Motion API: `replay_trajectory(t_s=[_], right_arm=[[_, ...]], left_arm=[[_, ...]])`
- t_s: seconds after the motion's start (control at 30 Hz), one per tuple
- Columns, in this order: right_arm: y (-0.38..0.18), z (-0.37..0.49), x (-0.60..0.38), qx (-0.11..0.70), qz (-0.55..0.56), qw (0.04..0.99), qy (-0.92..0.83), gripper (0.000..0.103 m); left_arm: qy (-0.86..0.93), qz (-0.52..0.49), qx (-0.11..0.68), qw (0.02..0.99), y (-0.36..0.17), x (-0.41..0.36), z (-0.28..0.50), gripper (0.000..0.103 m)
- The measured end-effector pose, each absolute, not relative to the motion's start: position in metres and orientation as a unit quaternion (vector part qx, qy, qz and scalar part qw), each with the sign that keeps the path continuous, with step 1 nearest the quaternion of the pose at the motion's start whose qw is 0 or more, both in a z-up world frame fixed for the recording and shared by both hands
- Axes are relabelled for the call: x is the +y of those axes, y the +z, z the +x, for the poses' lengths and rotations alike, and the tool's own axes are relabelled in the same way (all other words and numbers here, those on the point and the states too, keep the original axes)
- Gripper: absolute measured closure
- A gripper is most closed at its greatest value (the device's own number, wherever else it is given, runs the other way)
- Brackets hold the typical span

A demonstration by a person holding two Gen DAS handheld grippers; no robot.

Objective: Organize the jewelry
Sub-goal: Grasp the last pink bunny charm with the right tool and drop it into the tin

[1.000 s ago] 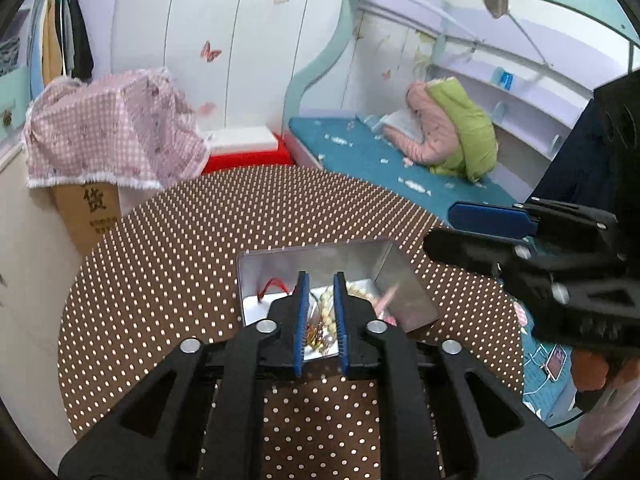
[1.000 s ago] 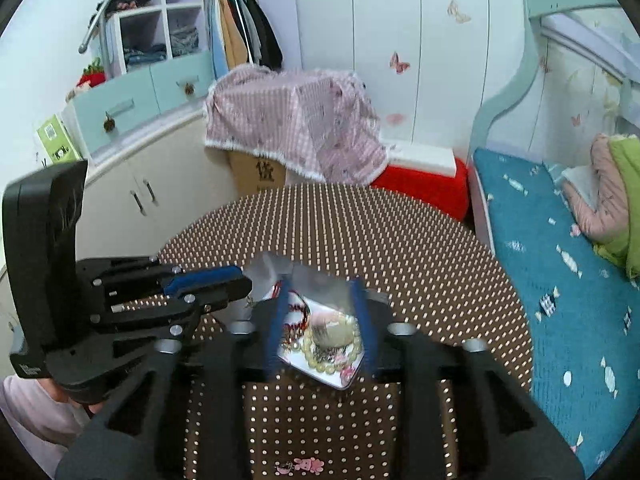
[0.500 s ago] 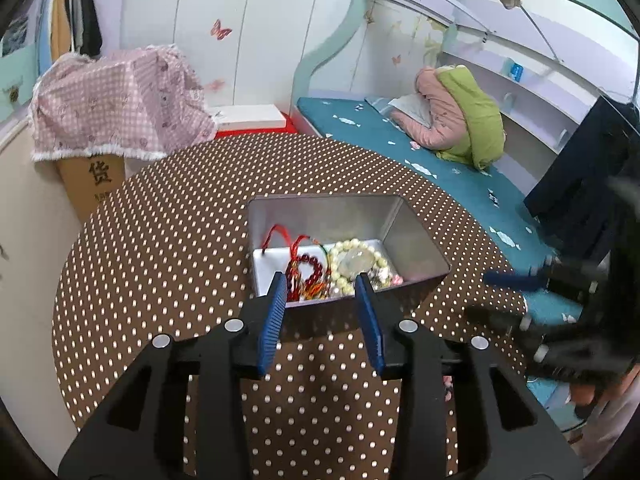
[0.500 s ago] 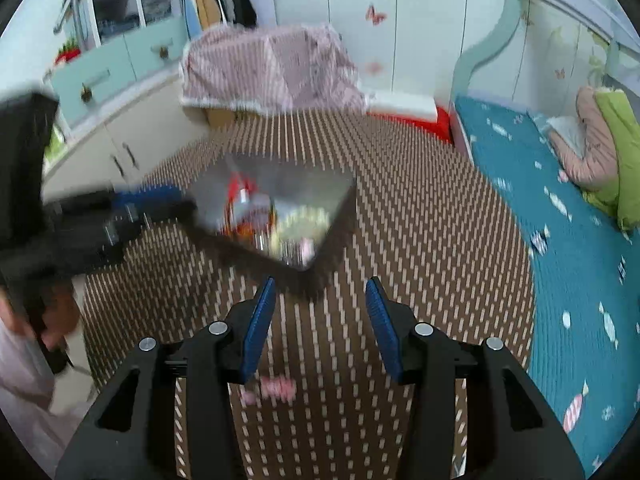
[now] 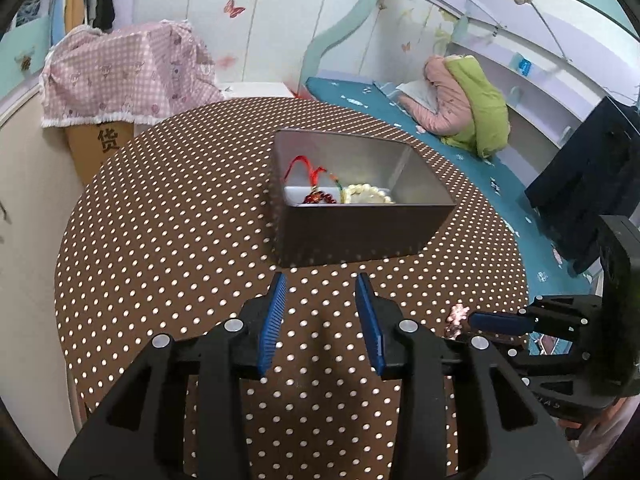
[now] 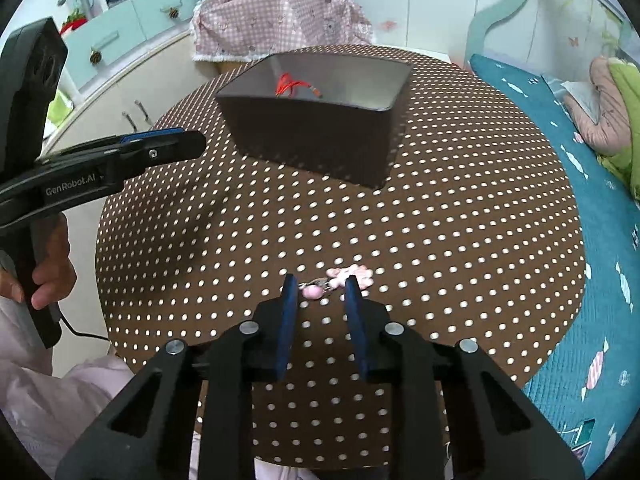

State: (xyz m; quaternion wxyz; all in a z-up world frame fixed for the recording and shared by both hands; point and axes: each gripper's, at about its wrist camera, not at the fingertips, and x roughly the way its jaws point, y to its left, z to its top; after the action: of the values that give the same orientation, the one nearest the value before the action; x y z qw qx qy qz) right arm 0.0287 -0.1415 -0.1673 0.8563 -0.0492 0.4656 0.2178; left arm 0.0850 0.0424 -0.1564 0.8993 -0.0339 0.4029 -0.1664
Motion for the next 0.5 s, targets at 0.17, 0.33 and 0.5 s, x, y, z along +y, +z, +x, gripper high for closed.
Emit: replay_trajectory(t_s=[0.17,0.33,0.5], right_arm=[[-0.176,0.034,-0.130,0.470,-0.065,0.856,0.208,0.080],[-0.177,0.040,-0.134,0.472,-0.053,0.857,0.201,0.091],[-0.177,0.048,-0.137,0.475,-0.048,0.856,0.197,0.091]], left_arm=[[-0.155,-0.051,0.396,0.904,-0.145,0.052,0.093,0.066],[-0.134,-0.073,0.394,0.906,-0.130,0.056,0.124,0.066],[-0.107,-0.081,0.407,0.903,-0.131,0.051,0.162,0.066]])
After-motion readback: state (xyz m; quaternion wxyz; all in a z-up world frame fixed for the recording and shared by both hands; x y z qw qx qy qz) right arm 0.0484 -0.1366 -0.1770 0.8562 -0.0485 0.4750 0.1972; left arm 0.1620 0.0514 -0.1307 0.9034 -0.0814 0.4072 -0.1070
